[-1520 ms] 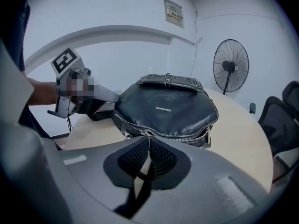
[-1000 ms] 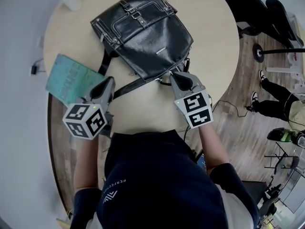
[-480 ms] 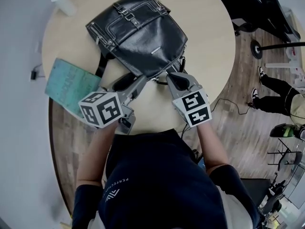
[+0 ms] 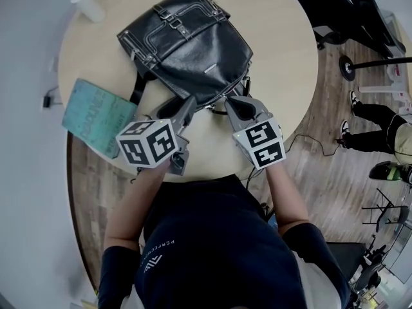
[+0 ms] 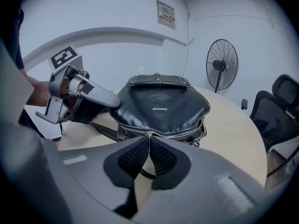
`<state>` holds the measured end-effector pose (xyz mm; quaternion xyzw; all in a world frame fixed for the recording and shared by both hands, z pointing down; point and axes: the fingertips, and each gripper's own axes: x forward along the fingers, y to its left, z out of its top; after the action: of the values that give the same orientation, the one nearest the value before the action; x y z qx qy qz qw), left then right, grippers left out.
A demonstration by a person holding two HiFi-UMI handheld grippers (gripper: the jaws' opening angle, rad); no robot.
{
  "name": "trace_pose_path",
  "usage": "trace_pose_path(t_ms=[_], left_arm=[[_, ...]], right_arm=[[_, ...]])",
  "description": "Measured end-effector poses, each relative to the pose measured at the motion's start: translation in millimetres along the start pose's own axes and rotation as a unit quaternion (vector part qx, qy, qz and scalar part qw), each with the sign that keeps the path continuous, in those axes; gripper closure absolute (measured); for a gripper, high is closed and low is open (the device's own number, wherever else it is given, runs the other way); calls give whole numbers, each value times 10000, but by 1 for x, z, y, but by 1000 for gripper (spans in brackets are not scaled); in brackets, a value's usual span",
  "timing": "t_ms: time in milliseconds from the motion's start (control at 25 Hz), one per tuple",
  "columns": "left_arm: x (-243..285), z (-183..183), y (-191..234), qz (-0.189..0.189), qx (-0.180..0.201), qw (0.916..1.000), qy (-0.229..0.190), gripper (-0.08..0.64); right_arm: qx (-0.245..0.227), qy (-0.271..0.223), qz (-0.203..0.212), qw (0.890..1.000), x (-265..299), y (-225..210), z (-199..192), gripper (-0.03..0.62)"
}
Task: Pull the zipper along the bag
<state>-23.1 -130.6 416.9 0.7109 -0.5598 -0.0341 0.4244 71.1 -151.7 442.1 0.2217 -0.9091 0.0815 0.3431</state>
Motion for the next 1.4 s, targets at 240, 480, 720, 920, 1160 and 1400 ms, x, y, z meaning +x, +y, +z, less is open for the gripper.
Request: trace_pose_path(t_ms=[240,480,720,920,1160,1400], left_arm=[[-16,10,0,-207,89,9992,-342,488],[-43,26,23,-33,168,9988,-455,502],[-68,41,56,291,421,9976,-457,509],[-74,40,67,299,410,9981,-347,511],[-73,37,69,395,506,9976,-270,511],[-73,36,72,439,572,9971,-252,509]], right_arm=[[-201,-22,126,9997,-4,12,7,580],[-199,-170,544,9982,2,42,23,580],[-361,-192,953,9946,20,83,37,580],[-371,-89,975,9945,34,91,40,580],[-261,3,937,9953,37,88,37,580],[-241,-30,911,9955,30,87,36,580]])
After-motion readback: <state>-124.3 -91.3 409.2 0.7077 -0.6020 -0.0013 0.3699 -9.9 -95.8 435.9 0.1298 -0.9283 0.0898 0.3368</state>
